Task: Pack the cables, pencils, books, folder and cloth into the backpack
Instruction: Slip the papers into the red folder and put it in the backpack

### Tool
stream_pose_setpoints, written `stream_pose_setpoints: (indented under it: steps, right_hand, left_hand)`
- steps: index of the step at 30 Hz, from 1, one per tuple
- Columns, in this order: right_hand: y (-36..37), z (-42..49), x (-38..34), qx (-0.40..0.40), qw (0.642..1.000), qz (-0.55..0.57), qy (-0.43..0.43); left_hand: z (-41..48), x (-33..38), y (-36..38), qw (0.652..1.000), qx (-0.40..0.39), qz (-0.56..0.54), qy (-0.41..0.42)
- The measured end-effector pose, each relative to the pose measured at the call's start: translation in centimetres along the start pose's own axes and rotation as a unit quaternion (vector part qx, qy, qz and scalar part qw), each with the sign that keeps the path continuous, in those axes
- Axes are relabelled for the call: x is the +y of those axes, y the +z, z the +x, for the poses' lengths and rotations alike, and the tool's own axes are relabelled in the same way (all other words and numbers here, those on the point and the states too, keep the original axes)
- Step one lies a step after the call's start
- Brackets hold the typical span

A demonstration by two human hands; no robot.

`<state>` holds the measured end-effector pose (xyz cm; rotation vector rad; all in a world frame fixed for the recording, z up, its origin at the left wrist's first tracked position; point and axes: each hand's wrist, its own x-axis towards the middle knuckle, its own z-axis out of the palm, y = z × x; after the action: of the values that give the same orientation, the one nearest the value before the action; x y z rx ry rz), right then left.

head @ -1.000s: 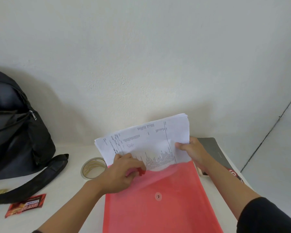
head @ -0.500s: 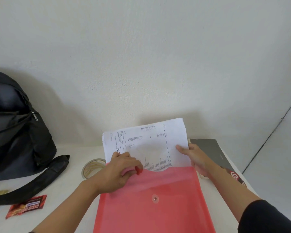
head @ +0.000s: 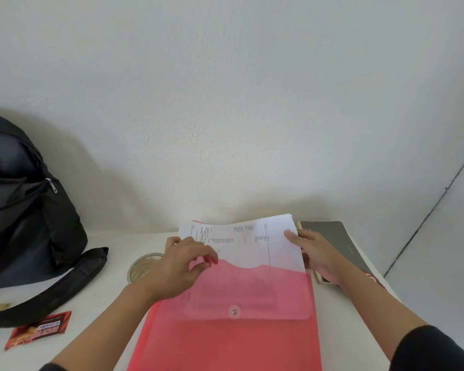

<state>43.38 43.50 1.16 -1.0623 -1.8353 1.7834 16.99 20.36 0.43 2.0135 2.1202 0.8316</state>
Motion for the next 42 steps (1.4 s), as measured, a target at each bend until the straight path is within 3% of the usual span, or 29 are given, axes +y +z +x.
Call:
stream_pose_setpoints:
  steps: [7,11,15,22,26,28,32,37,40,42]
  right_hand:
    - [-0.4,0.0,0.7,0.010,0.999,-0.041,0.019]
    - [0.4,0.3,1.1,0.061,0.997,-0.031,-0.019]
    - [0.7,-0.5,0.6,-0.060,0.972,-0.224,0.025]
    - [1.5,0.1,-0.1,-0.037,0.938,-0.338,-0.072]
    - [0.6,-0.1,0.1,-0.026,0.946,-0.317,-0.069]
    - [0.5,-0.7,-0.1,-0.084,0.945,-0.312,-0.046]
    - [1.8,-1.1,-0.4,-0.176,0.912,-0.371,-0.004]
    - [2.4,-0.9,-0.5,-0.106,0.925,-0.361,-0.055]
    - [2.5,-1.0,-0.5,-0.187,0.897,-0.401,0.001]
    - [2.2,-0.9,-0.5,-0.198,0.893,-0.403,0.042]
  left_hand:
    - [-0.2,-0.6,0.3,1.000,0.019,0.009,-0.017]
    - [0.0,-0.4,0.2,1.000,0.018,0.003,-0.019]
    - [0.0,-0.8,0.1,0.999,0.021,0.010,-0.025]
    - [0.2,0.0,0.1,1.000,-0.001,-0.006,-0.021]
    - [-0.2,-0.2,-0.1,1.000,-0.010,-0.009,-0.016]
    - [-0.4,-0.5,-0.1,1.000,-0.005,-0.005,-0.016]
    - [-0.2,-0.3,0.2,1.000,-0.002,-0.003,0.001]
    - [0.4,-0.4,0.3,1.000,0.015,-0.003,0.002]
    - [0.5,-0.5,0.3,1.000,0.011,-0.011,-0.002]
    - [0.4,-0.5,0.4,1.000,0.009,-0.015,-0.002]
